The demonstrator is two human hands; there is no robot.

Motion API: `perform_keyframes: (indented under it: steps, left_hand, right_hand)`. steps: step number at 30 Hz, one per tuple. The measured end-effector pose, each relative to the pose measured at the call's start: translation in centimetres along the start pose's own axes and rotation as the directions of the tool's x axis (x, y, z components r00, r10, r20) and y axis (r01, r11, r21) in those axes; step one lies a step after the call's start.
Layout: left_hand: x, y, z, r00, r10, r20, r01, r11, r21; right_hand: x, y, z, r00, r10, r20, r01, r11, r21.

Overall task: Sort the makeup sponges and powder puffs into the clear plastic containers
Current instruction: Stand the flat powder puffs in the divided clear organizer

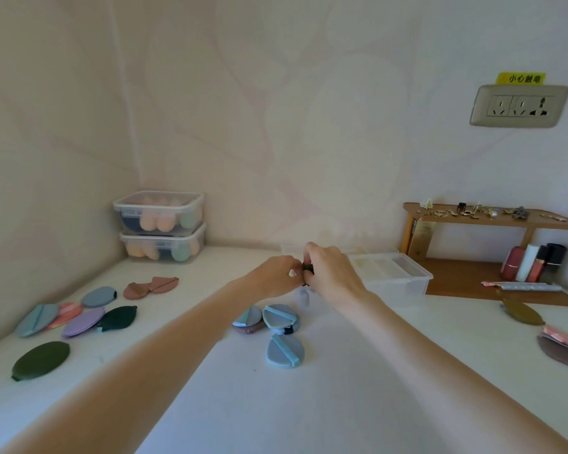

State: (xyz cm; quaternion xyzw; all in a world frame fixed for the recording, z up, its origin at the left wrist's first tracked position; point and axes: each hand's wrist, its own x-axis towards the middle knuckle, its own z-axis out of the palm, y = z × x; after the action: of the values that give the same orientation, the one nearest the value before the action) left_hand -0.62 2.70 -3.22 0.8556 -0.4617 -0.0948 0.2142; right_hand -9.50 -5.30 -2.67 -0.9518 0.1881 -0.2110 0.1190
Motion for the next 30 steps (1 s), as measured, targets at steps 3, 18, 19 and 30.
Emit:
perform_keyframes:
  steps: [3, 18, 19, 30]
  left_hand:
    - [0.0, -0.2, -0.1, 0.999, -0.007, -0.036, 0.007, 1.0, -0.009]
    - [0.0, -0.1, -0.2, 1.0, 0.015, -0.001, -0.015, 1.0, -0.025]
    - [0.1, -0.2, -0.2, 1.0, 0.023, -0.004, -0.023, 1.0, -0.006]
    - [0.2, -0.8, -0.5, 0.999, 0.044, 0.022, -0.043, 0.998, -0.054]
  right_hand:
    - [0.5, 0.2, 0.0, 0.997, 0.018, 0.077, -0.022, 0.999, 0.047]
    - [0.2, 1.0, -0.7, 0.999, -0.034, -0.035, 0.036, 0.997, 0.071]
    - [-0.5, 0.8, -1.1, 0.994, -0.068, -0.083, 0.075, 0.994, 0.079]
    - [-4.5, -0.7, 1.6, 0.884, -0.134, 0.447, 0.108, 0.991, 0.084]
